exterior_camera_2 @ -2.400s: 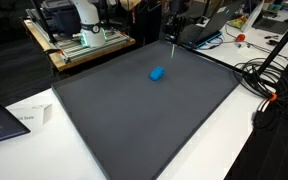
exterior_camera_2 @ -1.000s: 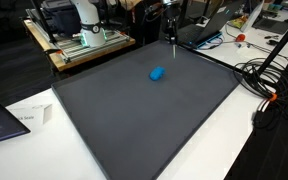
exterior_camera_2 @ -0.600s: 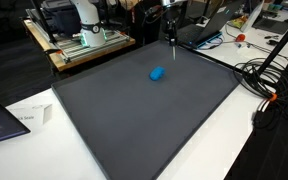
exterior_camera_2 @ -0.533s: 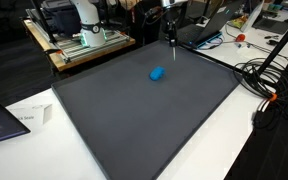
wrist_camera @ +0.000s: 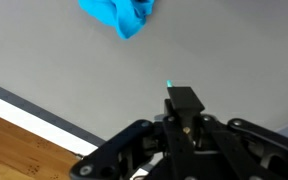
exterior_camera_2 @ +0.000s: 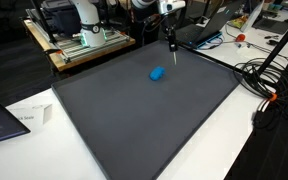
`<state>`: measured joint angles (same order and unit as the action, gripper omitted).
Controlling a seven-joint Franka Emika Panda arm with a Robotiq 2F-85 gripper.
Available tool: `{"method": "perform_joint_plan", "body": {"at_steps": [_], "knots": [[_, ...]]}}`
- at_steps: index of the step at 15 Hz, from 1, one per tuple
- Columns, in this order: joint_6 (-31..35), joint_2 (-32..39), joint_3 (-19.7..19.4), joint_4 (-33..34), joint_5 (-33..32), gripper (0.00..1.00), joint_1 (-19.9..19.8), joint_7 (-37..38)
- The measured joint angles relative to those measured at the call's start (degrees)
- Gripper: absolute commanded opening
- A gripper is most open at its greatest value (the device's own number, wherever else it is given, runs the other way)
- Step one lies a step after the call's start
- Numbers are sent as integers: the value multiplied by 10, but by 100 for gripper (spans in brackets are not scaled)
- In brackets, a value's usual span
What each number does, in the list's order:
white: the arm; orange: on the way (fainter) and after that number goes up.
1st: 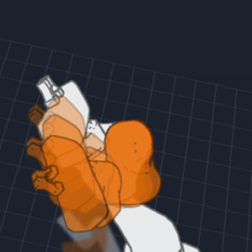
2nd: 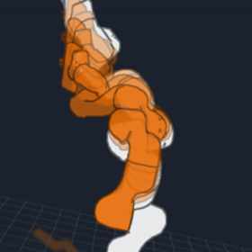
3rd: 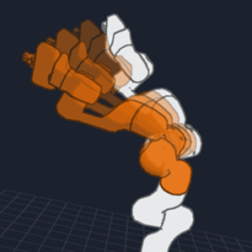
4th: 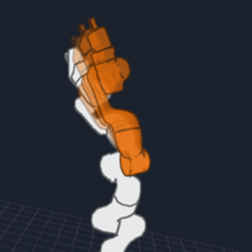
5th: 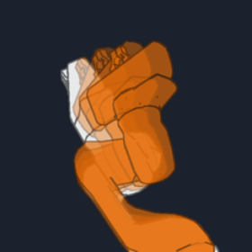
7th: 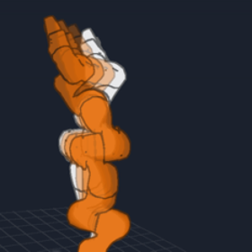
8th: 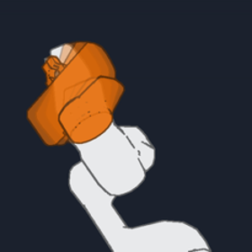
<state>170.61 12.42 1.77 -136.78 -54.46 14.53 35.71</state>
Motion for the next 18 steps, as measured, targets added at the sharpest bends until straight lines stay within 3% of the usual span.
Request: {"method": "perform_joint_plan", "body": {"at_steps": [10,18], "knots": [[25,51,-74,54,-285,3,51,236],[16,64,-74,82,-539,3,58,474]]}}
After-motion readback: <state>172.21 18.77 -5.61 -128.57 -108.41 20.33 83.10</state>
